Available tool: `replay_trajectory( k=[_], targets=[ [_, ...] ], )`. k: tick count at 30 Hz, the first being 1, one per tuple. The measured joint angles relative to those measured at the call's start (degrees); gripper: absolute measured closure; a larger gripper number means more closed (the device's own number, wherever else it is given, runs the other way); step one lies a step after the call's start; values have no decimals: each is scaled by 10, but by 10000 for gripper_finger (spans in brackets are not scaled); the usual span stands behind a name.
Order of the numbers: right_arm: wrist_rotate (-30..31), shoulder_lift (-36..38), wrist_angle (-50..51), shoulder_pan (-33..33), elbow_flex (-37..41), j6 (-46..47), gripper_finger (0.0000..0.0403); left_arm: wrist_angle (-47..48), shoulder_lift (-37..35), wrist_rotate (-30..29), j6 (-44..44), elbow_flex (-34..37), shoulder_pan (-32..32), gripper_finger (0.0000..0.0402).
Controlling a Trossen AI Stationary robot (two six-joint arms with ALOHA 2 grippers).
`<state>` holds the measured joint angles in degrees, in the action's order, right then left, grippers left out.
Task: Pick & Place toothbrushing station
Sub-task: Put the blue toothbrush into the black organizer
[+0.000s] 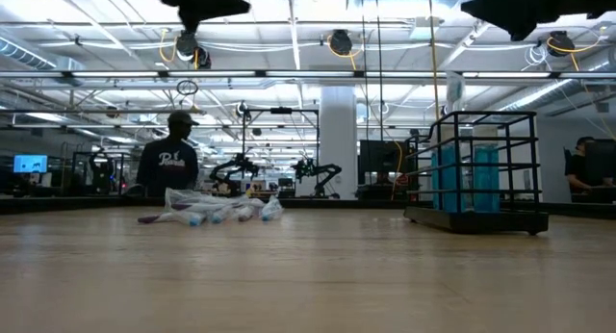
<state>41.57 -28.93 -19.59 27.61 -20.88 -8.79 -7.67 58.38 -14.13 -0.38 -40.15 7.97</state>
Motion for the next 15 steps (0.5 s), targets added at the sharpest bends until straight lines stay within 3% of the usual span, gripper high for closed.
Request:
replay_trajectory(
  k=[6,11,15],
  targets=[
    [-130,-8,46,26,0,61,193,-168,-83,-7,-42,151,-24,211],
    [-127,-11,72,27,-1,90,193,-252,-92,-25,-110,232,-45,210],
    [-100,-23,78,24,-3,101,193,-247,-79,-37,-170,252,-60,210]
  ],
)
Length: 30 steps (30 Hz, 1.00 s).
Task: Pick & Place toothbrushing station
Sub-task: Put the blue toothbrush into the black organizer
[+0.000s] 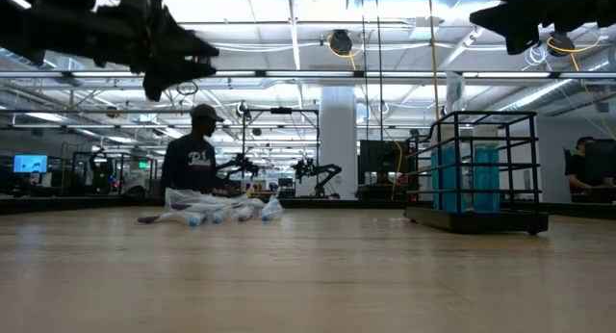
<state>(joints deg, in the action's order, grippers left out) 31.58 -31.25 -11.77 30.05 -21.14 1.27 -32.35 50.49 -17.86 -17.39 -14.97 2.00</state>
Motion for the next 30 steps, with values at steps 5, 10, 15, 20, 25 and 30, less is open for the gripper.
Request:
replay_trajectory(
  k=[5,10,15,20,25,30],
  targets=[
    [0,-20,-6,-5,-22,-1,193,38,30,-3,-82,0,-13,211],
    [1,-33,-6,-5,-24,-5,193,85,88,-3,-167,0,-29,211],
    [1,-42,-15,-5,-24,-4,193,95,165,-3,-240,0,-37,211],
    [1,-44,-33,-5,-24,-5,193,122,234,-3,-275,-18,-45,211],
    [1,-44,-43,-5,-24,-8,193,242,285,-3,-280,-86,-62,211],
    [1,-44,-47,-5,-24,-9,193,376,330,-30,-281,-165,-81,211]
  ],
)
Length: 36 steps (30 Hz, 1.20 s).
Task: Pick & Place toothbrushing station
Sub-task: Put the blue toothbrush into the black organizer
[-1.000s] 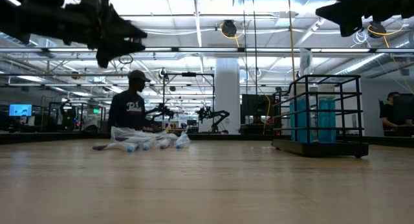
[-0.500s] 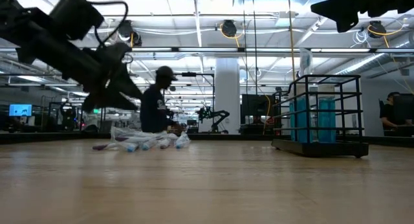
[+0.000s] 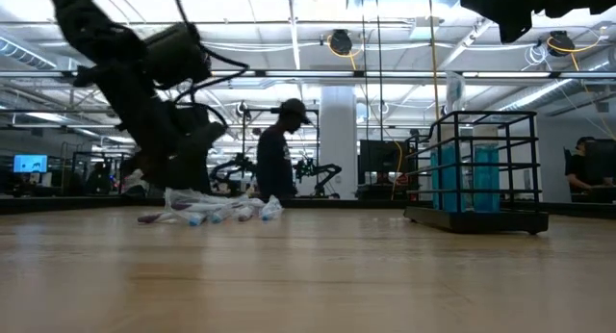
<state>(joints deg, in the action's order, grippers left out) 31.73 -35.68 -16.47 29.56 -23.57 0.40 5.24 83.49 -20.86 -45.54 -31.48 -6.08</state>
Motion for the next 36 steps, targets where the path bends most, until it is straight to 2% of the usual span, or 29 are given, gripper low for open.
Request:
replay_trajectory(
  k=[10,15,18,22,25,28,30,36],
  targets=[
    [0,-3,0,0,0,0,193,298,35,-8,-13,-101,-25,211],
    [2,-5,0,0,0,0,193,474,35,-72,-87,-133,-27,211],
    [2,-5,0,0,0,0,193,530,34,-101,-134,-143,-26,211],
    [2,-5,0,0,0,0,193,534,26,-107,-148,-148,-20,211],
    [2,-5,0,0,0,0,193,512,23,-66,-135,-148,-12,211],
    [2,-5,0,0,0,0,193,487,23,0,-133,-148,-10,211],
    [2,-5,0,0,0,0,193,482,25,19,-128,-148,-10,211],
    [1,-5,0,-2,0,0,193,482,28,-18,-135,-132,-18,211]
  ],
)
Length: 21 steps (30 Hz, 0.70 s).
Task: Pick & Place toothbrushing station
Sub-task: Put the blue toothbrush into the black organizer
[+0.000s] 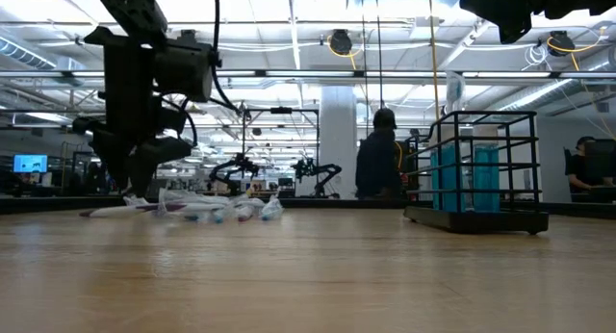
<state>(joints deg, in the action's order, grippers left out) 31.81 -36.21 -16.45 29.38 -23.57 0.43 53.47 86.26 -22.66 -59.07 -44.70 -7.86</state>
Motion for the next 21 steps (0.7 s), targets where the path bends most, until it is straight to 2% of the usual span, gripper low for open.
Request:
replay_trajectory(
  k=[6,9,12,17,19,21],
  targets=[
    [-1,0,0,-10,0,1,193,-11,0,-42,0,12,-31,211],
    [-1,0,0,-13,0,5,193,-41,0,-40,15,23,-45,211],
    [-1,0,0,-13,0,5,193,-89,0,-46,40,37,-57,211],
    [-1,0,0,-13,0,1,193,-170,0,-145,56,51,-68,211],
    [-1,0,0,-13,0,0,193,-206,0,-153,76,51,-70,211],
    [-1,0,0,-13,0,0,193,-239,0,-136,104,51,-71,211]
  ],
)
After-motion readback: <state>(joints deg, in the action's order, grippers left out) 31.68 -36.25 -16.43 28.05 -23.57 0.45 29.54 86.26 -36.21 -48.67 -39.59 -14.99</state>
